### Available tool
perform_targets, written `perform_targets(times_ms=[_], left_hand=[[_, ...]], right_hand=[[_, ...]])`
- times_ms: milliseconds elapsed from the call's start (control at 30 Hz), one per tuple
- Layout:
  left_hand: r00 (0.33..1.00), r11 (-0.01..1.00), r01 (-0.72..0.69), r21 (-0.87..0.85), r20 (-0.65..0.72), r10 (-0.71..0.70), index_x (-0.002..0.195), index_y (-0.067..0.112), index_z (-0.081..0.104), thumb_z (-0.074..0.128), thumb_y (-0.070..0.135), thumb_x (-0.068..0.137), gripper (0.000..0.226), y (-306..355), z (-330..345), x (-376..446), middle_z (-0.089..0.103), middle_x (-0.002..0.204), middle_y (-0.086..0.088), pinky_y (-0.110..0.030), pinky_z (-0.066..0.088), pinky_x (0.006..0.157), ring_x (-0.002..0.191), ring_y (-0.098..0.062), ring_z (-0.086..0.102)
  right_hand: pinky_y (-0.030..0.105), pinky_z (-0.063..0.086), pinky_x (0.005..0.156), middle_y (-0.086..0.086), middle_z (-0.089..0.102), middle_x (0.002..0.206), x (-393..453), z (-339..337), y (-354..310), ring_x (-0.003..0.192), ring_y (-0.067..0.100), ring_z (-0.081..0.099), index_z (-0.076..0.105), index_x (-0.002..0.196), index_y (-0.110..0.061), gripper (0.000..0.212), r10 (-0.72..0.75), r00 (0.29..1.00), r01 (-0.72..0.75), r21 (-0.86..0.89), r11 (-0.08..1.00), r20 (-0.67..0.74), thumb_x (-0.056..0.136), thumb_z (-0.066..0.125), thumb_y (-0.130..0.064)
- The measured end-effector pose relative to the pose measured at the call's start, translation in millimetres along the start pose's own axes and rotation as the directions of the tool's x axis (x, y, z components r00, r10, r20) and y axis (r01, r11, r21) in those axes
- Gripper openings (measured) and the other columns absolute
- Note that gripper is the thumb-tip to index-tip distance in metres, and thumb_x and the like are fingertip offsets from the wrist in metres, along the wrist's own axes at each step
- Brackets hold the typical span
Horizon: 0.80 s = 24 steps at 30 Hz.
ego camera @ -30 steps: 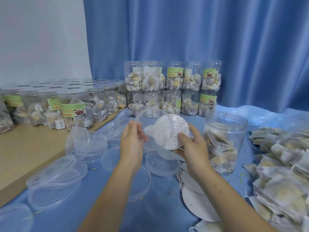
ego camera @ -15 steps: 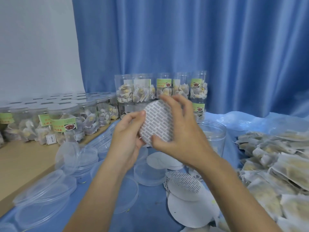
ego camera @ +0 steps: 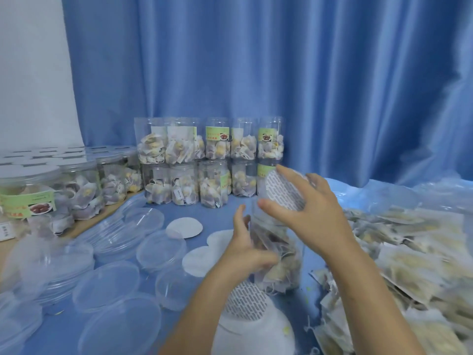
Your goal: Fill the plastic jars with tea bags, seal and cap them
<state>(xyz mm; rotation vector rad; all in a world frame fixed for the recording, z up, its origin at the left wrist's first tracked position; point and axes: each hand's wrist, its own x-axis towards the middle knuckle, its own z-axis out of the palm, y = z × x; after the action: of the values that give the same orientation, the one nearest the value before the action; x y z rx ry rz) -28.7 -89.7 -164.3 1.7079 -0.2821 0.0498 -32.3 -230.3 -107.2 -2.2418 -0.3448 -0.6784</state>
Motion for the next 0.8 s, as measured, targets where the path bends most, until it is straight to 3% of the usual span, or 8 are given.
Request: perform_targets(times_ms=[67,167,300,400,500,600,733,800], left_hand=[[0.998,0.999,0.049,0.022,0.029,-0.049,0.146,0.034,-0.009,0.086,0.014,0.062,0.129,-14.9,11.3,1.6,0.027,0.142,0.014,-0.005,0.039,0.078,0.119,0.006,0.038],[0.995,0.996,0.023,0.084,-0.097,-0.014,0.145,0.032,0.008,0.091,0.029,0.052,0.125,-23.9,19.4,1.9,0.041,0.138,0.011,-0.015,0.043,0.085,0.121,-0.004,0.044],[0.970,0.982,-0.134,0.130,-0.185,0.157,0.140,0.041,0.026,0.092,0.018,0.047,0.116,-19.9,13.6,4.9,0.052,0.134,0.002,-0.043,0.049,0.096,0.122,-0.020,0.052],[0.928,0.940,-0.242,0.241,-0.224,0.297,0.133,0.054,0.028,0.089,0.016,0.048,0.111,-6.8,-0.6,3.7,0.050,0.133,0.011,-0.046,0.049,0.094,0.123,-0.019,0.050],[0.879,0.858,-0.311,0.409,-0.220,0.424,0.126,0.063,0.028,0.087,0.018,0.048,0.108,3.8,-17.7,-0.1,0.046,0.129,0.027,-0.043,0.045,0.097,0.123,-0.004,0.043],[0.824,0.749,-0.354,0.561,-0.191,0.533,0.123,0.059,0.029,0.084,0.012,0.048,0.105,5.2,-31.7,-4.7,0.035,0.123,0.039,-0.049,0.034,0.104,0.113,0.024,0.024],[0.839,0.695,-0.307,0.650,-0.160,0.521,0.125,0.053,0.028,0.079,0.008,0.048,0.103,-5.6,-48.6,-11.4,0.042,0.126,0.022,-0.047,0.030,0.105,0.114,0.004,0.031],[0.843,0.671,-0.304,0.676,-0.137,0.520,0.123,0.052,0.028,0.078,0.005,0.046,0.103,-11.8,-53.8,-14.2,0.044,0.127,0.017,-0.045,0.027,0.105,0.118,-0.006,0.037]], right_hand=[[0.039,0.030,0.109,0.000,0.029,0.148,0.2,5.7,1.2,0.138,0.019,0.027,0.035,0.129,-0.062,0.078,0.015,0.999,-0.012,-0.086,0.996,0.034,0.055,0.052,-0.080],[0.040,0.031,0.107,0.001,0.026,0.150,-1.2,11.0,2.5,0.137,0.023,0.025,0.038,0.130,-0.060,0.076,0.009,0.998,0.003,-0.177,0.984,0.065,0.059,0.060,-0.075],[0.035,0.033,0.101,-0.004,0.031,0.144,0.0,5.8,3.7,0.134,0.016,0.028,0.039,0.125,-0.064,0.073,0.031,0.998,-0.024,-0.127,0.992,0.056,0.057,0.063,-0.074],[0.026,0.036,0.088,-0.011,0.037,0.131,1.3,-0.5,2.1,0.120,0.006,0.040,0.035,0.120,-0.068,0.072,0.022,0.999,-0.022,0.015,1.000,0.035,0.055,0.063,-0.077],[0.015,0.032,0.078,-0.015,0.042,0.123,-1.3,1.6,-3.8,0.104,-0.011,0.041,0.032,0.119,-0.068,0.071,-0.019,0.999,0.016,0.089,0.996,0.038,0.056,0.061,-0.080],[0.022,0.034,0.083,-0.022,0.045,0.124,-4.0,5.3,-4.4,0.110,-0.005,0.042,0.024,0.121,-0.071,0.078,0.012,0.993,-0.023,0.092,0.995,0.116,0.052,0.055,-0.087],[0.033,0.047,0.084,-0.016,0.056,0.100,-4.5,6.7,0.7,0.102,0.014,0.055,0.024,0.118,-0.075,0.082,0.160,0.940,-0.184,0.053,0.982,0.303,0.041,0.044,-0.096],[0.026,0.054,0.066,-0.008,0.060,0.106,-4.1,11.4,0.6,0.090,0.014,0.063,0.028,0.122,-0.068,0.087,0.213,0.917,-0.240,0.041,0.970,0.337,0.041,0.051,-0.090]])
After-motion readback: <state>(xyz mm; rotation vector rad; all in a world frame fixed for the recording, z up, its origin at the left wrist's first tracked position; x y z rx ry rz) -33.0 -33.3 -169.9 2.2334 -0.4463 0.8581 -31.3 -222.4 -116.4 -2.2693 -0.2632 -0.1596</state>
